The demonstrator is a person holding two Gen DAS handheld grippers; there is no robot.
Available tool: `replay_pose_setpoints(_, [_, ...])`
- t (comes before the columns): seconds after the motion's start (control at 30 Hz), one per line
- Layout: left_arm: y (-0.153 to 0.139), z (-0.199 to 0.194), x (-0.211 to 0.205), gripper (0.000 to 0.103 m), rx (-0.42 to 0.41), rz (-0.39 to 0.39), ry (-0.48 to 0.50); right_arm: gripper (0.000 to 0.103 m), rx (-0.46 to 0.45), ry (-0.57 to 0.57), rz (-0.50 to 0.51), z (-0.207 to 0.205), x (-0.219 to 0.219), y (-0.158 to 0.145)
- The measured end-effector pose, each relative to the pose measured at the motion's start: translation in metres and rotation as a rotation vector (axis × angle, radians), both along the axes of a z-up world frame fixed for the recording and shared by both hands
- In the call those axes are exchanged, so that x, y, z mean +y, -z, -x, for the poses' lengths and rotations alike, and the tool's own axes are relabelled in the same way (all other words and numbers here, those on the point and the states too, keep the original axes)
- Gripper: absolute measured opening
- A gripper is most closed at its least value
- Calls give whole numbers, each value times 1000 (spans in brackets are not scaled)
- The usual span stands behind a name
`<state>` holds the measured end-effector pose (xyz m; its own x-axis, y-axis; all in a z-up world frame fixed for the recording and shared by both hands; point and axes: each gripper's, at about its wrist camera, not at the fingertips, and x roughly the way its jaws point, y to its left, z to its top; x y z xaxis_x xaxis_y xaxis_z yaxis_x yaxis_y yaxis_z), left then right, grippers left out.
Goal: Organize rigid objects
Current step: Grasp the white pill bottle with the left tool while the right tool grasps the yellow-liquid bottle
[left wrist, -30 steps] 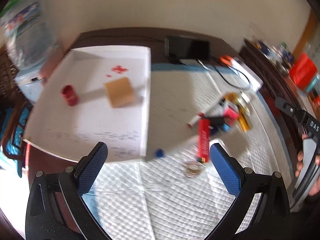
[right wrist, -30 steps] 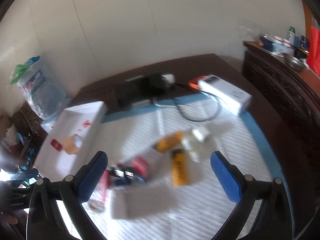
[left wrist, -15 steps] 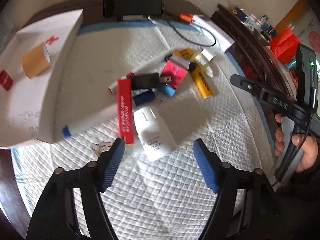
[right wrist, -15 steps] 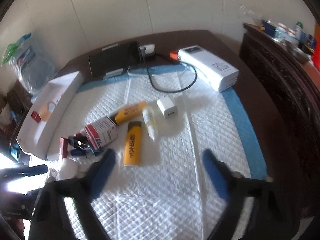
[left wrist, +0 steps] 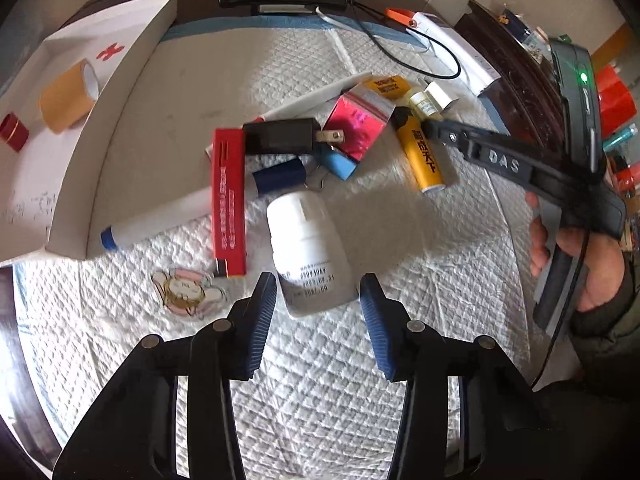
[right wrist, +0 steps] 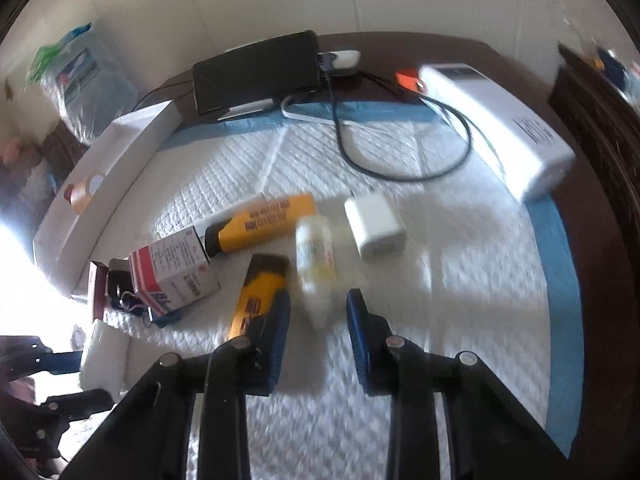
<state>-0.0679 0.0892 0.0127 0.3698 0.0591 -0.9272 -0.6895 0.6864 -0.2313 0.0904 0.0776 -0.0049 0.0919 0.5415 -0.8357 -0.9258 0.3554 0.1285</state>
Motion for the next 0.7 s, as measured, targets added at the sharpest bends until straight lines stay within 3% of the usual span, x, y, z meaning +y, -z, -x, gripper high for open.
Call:
replay_pose_setpoints(0.23, [8,-10,11,43,35,15,-59,30,-55,-62,-23,1,16,2])
replay_pose_setpoints(0.37, [8,-19,13,43,44,-35,-45,30,-66,-82,-36,1,20,2])
replay_pose_setpoints(0.4, [7,-20,12,37,53,-52,-37,29,-62,-83,-37,0,20,1])
replay_pose_setpoints(0.43, [7,-20,11,36,56,-63,-29,19,-53,-76,-38,-2,19,1])
replay_pose_setpoints(0.53, [6,-18,6,36,33,-58,-6,19,25,-50,-44,-11,13,0])
replay_pose_setpoints(0.7, [-19,-9,0,36,-26,-119,1,19,107,6,-105,-20,-5,-20])
